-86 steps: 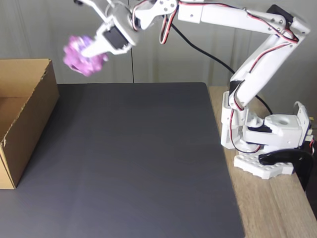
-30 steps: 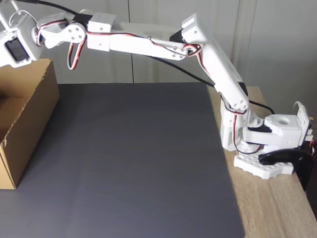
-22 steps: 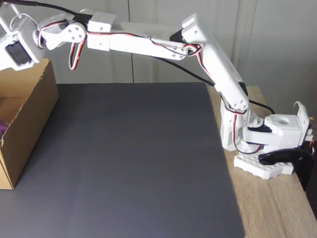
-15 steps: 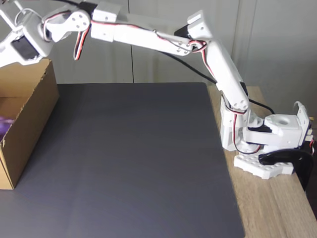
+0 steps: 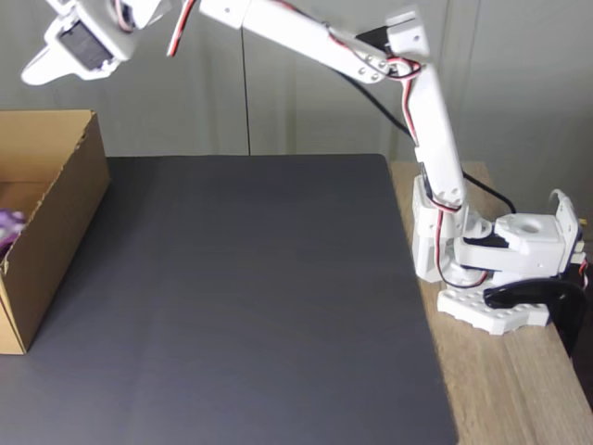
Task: Grasp a ball and put it in the box.
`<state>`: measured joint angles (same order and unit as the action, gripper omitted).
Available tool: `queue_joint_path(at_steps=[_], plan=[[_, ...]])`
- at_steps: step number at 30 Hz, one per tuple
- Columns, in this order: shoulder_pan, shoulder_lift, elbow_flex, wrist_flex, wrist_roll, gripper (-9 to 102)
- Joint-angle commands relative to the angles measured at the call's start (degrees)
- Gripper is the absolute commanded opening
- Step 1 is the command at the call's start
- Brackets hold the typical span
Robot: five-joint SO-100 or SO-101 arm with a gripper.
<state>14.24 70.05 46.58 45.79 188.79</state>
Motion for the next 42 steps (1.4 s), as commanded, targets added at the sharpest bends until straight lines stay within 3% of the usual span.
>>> queue_joint_path(at_steps=[1, 8, 15, 23, 29, 42], plan=[[0.44, 5.10, -1.93, 4.22, 0.09, 0], [0.18, 11.51, 4.57, 4.48, 0.00, 0], [1.41, 30.06, 33.75, -7.21, -3.16, 0], [2.72, 45.79, 53.44, -8.09, -3.52, 0], [3.78, 58.71, 69.26, -13.36, -6.94, 0], [4.75, 70.66, 84.20, -13.01, -7.47, 0]])
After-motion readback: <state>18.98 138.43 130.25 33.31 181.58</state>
